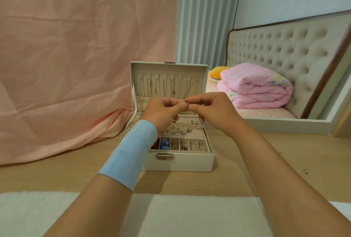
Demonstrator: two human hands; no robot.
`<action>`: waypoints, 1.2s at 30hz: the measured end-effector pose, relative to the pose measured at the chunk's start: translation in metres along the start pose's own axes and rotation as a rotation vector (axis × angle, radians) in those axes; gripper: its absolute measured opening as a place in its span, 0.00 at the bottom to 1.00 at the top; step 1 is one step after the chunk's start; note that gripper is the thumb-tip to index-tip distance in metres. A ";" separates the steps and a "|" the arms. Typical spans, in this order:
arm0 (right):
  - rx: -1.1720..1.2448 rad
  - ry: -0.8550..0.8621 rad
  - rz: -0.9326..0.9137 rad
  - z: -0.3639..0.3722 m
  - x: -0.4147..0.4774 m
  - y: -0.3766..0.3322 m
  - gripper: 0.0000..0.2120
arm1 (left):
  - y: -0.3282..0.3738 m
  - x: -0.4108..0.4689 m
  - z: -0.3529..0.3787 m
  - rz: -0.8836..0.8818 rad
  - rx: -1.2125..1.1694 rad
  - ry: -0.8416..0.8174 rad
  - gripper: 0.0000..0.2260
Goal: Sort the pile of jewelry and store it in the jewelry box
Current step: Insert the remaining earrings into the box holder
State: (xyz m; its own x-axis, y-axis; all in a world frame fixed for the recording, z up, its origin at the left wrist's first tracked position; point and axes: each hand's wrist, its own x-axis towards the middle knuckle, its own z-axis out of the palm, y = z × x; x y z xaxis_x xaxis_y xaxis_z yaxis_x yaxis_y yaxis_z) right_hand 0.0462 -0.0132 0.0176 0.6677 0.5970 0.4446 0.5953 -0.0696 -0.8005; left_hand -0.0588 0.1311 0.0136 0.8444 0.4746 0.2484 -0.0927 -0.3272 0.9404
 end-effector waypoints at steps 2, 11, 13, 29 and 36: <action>0.014 -0.013 0.016 0.001 -0.001 0.001 0.12 | -0.001 0.000 0.003 0.043 0.022 0.032 0.03; -0.447 -0.204 0.116 -0.010 -0.002 0.012 0.05 | -0.015 0.005 0.001 0.126 0.604 -0.220 0.06; -0.516 -0.253 0.129 -0.009 -0.003 0.011 0.04 | -0.015 0.005 0.002 0.136 0.697 -0.253 0.07; -0.571 -0.419 0.174 -0.011 -0.003 -0.006 0.12 | -0.024 0.009 0.006 0.354 0.972 -0.230 0.09; -0.541 -0.401 0.173 -0.020 -0.009 -0.002 0.12 | -0.018 0.006 0.011 0.350 1.000 -0.240 0.10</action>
State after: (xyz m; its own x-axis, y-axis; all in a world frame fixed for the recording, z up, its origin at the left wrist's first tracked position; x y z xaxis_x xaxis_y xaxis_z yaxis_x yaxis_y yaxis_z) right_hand 0.0482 -0.0340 0.0232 0.6183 0.7835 0.0622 0.7037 -0.5166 -0.4878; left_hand -0.0465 0.1310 -0.0044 0.9461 0.0887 0.3116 0.0312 -0.9823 0.1847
